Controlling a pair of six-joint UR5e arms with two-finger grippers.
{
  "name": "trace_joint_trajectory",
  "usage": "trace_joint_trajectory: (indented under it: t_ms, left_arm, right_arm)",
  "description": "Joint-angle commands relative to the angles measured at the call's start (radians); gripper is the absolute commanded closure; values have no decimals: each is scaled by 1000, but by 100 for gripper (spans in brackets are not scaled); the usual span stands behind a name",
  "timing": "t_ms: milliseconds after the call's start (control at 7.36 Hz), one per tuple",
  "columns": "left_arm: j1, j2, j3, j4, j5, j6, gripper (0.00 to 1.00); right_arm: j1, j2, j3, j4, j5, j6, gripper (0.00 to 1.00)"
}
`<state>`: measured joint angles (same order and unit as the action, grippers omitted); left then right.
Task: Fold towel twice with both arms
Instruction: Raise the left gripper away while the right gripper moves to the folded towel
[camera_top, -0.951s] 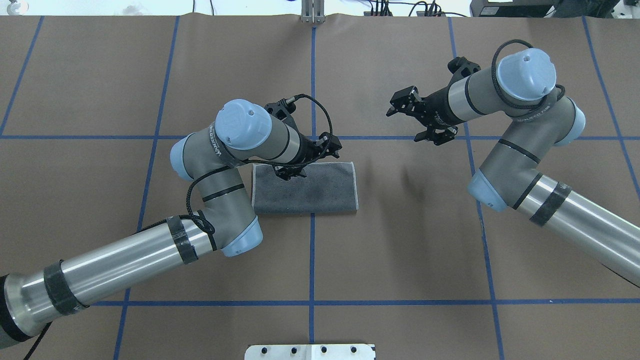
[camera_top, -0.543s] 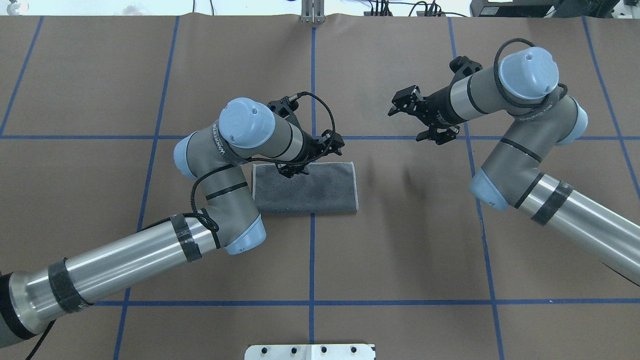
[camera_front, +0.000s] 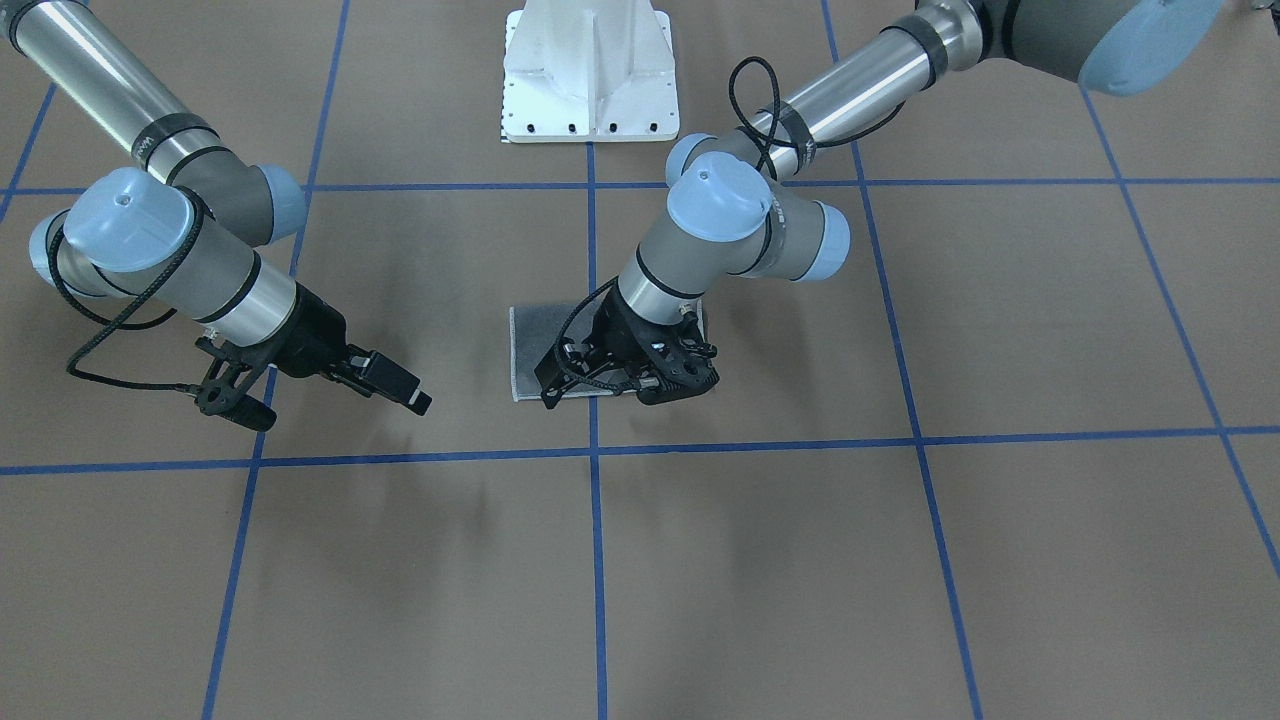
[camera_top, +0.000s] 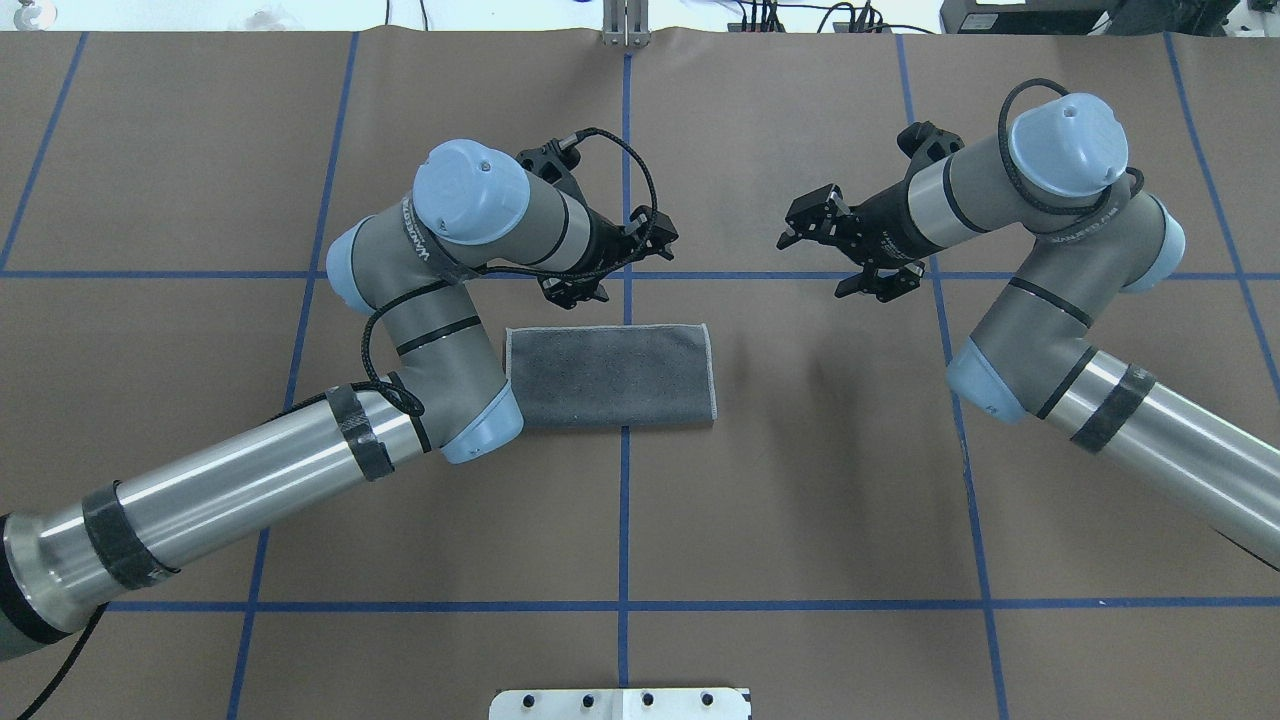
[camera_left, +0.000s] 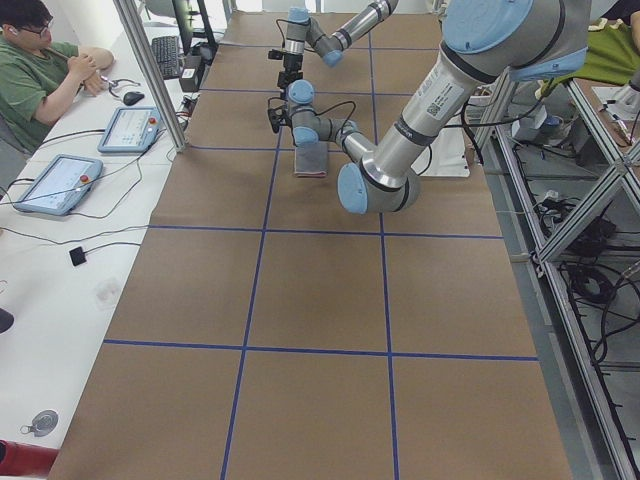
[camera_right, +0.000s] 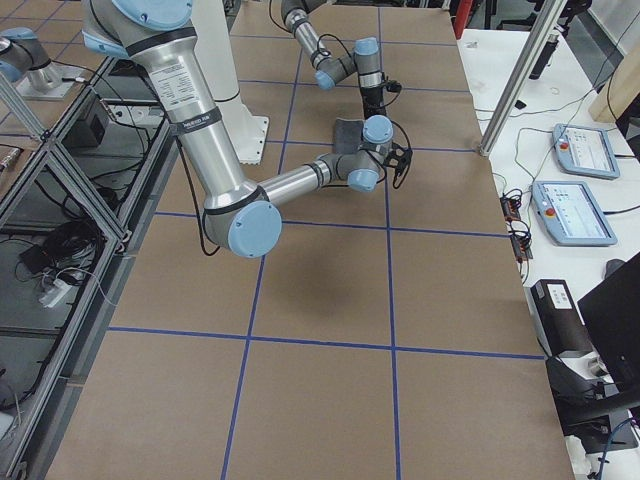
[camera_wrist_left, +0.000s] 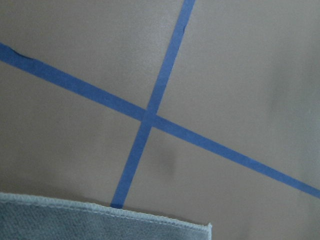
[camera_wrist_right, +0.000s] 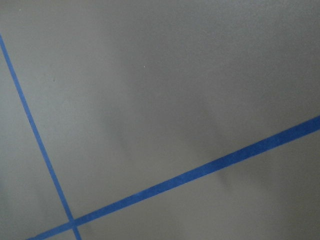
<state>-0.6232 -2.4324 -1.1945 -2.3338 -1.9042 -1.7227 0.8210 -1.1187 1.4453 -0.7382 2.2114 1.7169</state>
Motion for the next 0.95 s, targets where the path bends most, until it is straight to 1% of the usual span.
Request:
trace_joint_trajectory:
  t_ms: [0, 136, 272, 543, 679, 815]
  left_arm:
    - [-38, 1, 0, 2, -4, 3, 1]
    - [-59, 6, 0, 2, -33, 8, 1]
    - [-81, 10, 0, 1, -68, 11, 1]
    - [-89, 21, 0, -2, -75, 14, 1]
    - [-93, 21, 0, -2, -75, 14, 1]
    - [-99, 27, 0, -2, -84, 15, 1]
  right_arm:
    - [0, -1, 7, -1, 130, 7, 1]
    - [-6, -1, 12, -13, 128, 10, 1]
    - [-40, 2, 12, -30, 122, 13, 1]
    - [-83, 43, 15, -128, 61, 13, 1]
    - [-100, 80, 26, -200, 39, 13, 1]
    - [-126, 112, 24, -248, 12, 12, 1]
